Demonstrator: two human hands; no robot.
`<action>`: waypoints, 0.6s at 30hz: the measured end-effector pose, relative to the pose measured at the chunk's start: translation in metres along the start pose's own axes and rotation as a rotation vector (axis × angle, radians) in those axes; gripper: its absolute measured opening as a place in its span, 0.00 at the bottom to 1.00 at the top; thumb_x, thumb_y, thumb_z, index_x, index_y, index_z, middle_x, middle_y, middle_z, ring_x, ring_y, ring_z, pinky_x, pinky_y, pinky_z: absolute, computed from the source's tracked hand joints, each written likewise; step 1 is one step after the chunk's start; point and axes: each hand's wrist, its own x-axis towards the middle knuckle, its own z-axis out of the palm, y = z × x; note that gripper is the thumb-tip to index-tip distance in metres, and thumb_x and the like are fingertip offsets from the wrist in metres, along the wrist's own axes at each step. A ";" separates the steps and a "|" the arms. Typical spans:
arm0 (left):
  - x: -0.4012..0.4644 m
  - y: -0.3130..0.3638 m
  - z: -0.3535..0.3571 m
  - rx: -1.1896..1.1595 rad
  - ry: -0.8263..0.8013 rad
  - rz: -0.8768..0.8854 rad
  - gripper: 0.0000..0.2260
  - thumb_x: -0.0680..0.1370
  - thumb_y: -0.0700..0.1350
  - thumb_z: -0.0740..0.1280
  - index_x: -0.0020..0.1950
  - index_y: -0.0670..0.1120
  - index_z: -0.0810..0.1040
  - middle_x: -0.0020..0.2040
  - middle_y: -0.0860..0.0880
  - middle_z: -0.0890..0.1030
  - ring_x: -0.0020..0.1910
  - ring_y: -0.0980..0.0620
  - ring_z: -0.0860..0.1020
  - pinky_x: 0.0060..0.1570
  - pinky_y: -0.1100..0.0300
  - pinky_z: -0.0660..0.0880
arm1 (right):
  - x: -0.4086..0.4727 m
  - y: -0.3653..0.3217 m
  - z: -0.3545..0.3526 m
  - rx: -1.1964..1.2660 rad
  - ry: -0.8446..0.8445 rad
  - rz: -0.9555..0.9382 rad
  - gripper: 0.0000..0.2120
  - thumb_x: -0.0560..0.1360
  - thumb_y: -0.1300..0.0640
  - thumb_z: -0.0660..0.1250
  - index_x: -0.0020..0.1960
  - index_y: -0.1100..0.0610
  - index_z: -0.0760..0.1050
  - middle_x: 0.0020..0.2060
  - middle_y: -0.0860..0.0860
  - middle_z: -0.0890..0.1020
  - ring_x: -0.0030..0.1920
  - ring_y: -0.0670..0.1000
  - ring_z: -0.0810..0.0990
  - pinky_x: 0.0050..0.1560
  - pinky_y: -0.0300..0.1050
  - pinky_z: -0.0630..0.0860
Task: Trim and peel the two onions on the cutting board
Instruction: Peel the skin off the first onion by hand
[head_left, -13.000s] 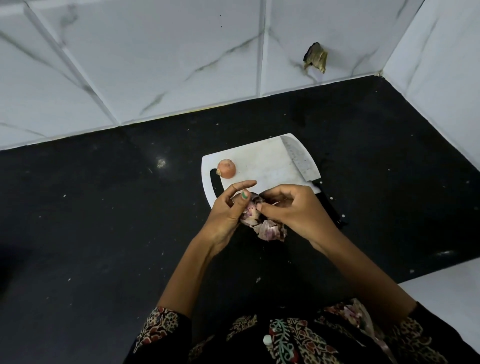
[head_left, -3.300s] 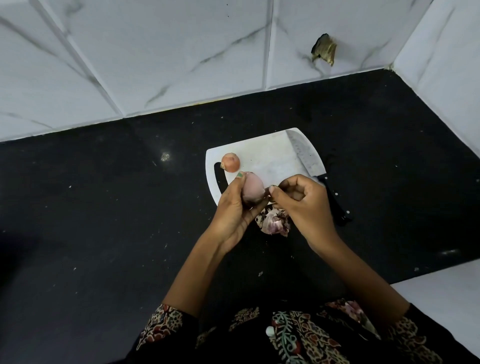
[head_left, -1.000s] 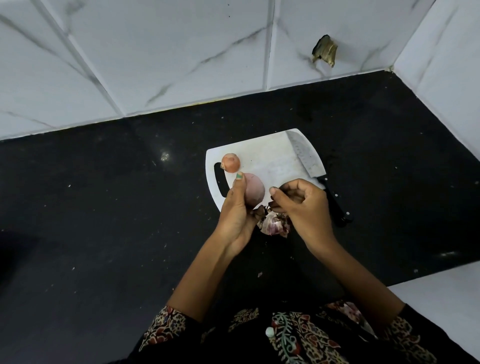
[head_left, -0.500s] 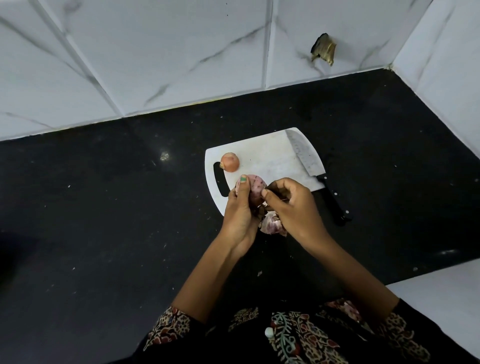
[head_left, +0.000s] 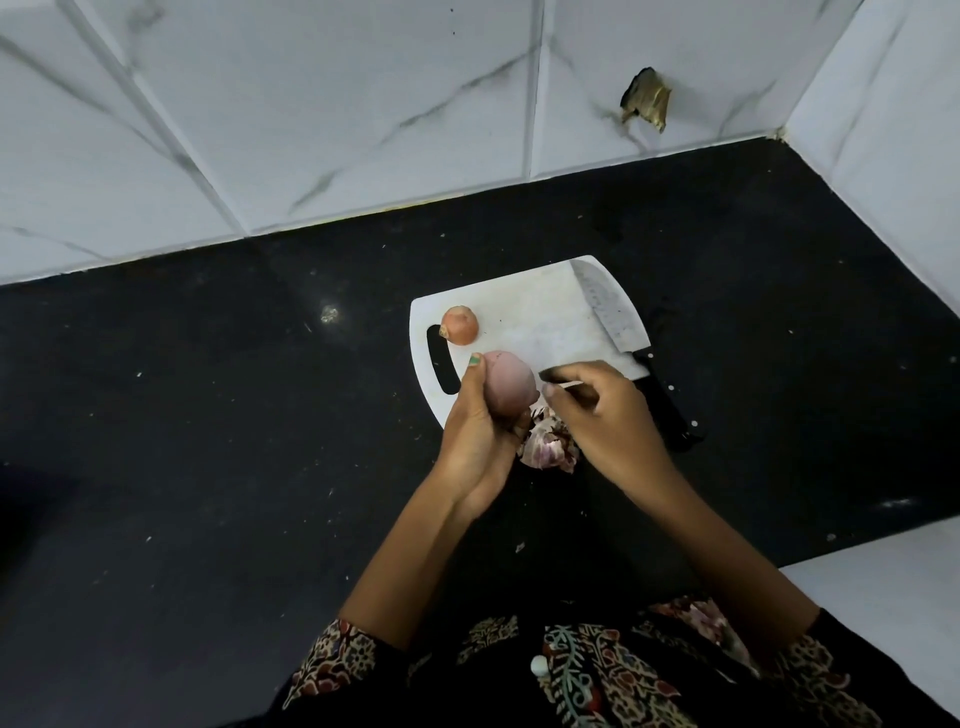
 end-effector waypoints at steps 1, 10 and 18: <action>0.000 0.000 0.001 0.001 -0.001 -0.004 0.19 0.82 0.55 0.54 0.57 0.42 0.76 0.49 0.43 0.82 0.46 0.51 0.80 0.45 0.60 0.75 | -0.004 -0.008 0.002 0.065 -0.009 -0.013 0.10 0.74 0.56 0.70 0.55 0.55 0.79 0.50 0.49 0.81 0.49 0.46 0.81 0.50 0.38 0.78; -0.004 0.000 0.008 0.017 0.063 0.025 0.19 0.83 0.54 0.52 0.53 0.43 0.78 0.48 0.43 0.84 0.47 0.50 0.83 0.44 0.58 0.79 | -0.007 -0.020 0.010 0.260 -0.040 0.047 0.13 0.71 0.60 0.73 0.55 0.56 0.78 0.48 0.49 0.84 0.47 0.45 0.83 0.48 0.40 0.80; -0.004 -0.001 0.011 0.002 0.046 0.024 0.20 0.83 0.54 0.51 0.52 0.43 0.78 0.41 0.46 0.85 0.40 0.53 0.84 0.34 0.62 0.79 | -0.007 -0.018 0.011 0.266 -0.016 0.043 0.14 0.69 0.61 0.74 0.54 0.56 0.78 0.46 0.49 0.84 0.46 0.46 0.83 0.48 0.44 0.81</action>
